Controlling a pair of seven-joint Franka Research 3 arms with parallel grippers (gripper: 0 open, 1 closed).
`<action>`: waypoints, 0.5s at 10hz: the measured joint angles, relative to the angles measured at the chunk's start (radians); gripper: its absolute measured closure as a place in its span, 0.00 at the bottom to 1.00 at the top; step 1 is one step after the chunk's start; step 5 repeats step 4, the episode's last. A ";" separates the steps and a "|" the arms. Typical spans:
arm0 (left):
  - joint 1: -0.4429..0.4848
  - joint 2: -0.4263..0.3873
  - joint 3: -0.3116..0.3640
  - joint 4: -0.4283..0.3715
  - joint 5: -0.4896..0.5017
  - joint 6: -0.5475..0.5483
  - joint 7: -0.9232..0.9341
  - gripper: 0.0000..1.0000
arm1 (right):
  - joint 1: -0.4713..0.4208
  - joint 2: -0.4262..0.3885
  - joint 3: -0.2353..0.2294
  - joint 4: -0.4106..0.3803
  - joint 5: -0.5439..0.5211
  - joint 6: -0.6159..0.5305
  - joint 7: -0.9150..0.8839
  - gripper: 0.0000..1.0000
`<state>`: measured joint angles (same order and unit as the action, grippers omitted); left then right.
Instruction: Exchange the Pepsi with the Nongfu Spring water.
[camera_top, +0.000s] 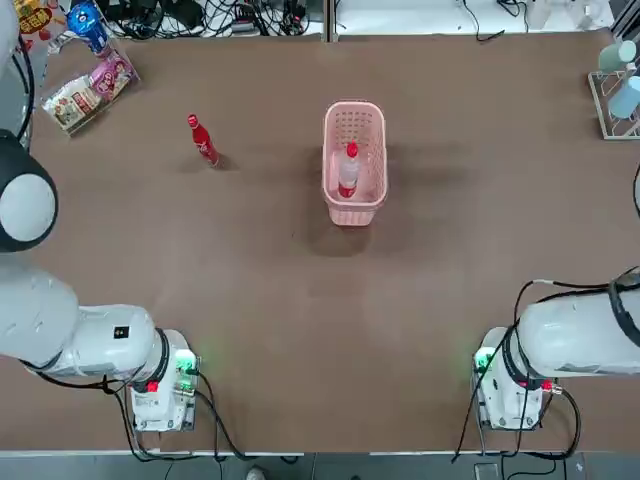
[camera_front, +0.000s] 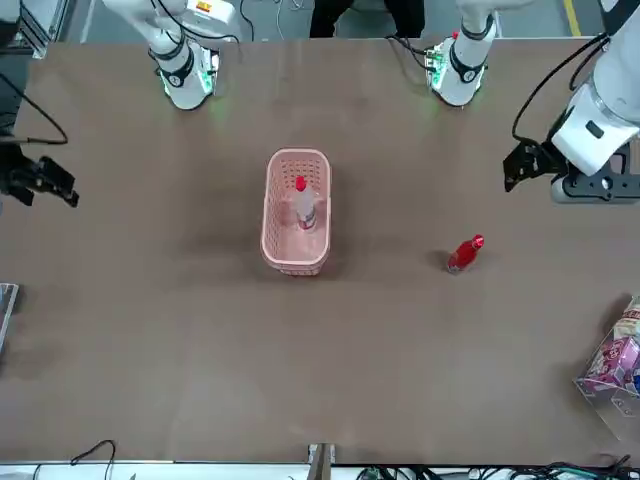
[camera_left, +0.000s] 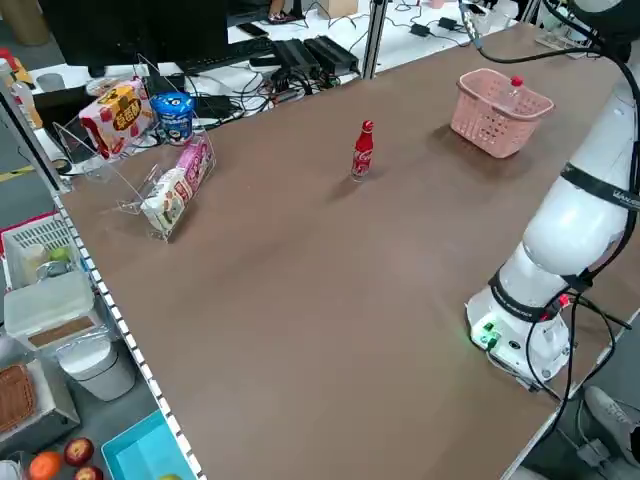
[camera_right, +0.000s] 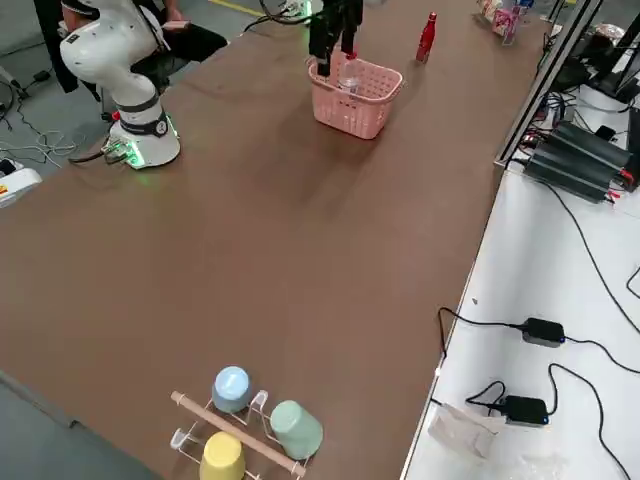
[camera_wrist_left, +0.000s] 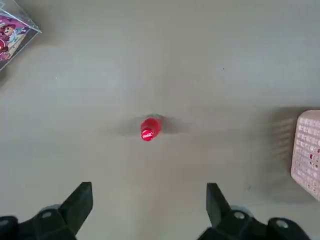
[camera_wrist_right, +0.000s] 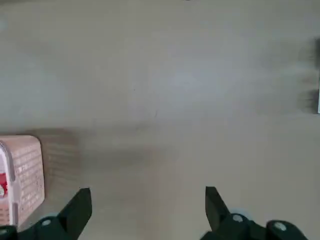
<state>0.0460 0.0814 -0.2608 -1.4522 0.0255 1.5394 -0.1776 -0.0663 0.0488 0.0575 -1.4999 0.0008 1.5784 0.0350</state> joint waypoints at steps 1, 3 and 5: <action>0.000 0.000 0.000 0.000 0.000 0.000 0.000 0.00 | -0.002 -0.003 0.002 -0.016 0.000 0.000 -0.001 0.00; -0.003 0.000 -0.002 0.000 0.000 0.001 0.000 0.00 | -0.003 -0.005 0.006 -0.027 0.000 0.000 -0.012 0.00; -0.003 0.000 -0.003 0.000 0.000 0.001 0.000 0.00 | -0.003 -0.010 0.007 -0.034 0.000 0.000 -0.026 0.00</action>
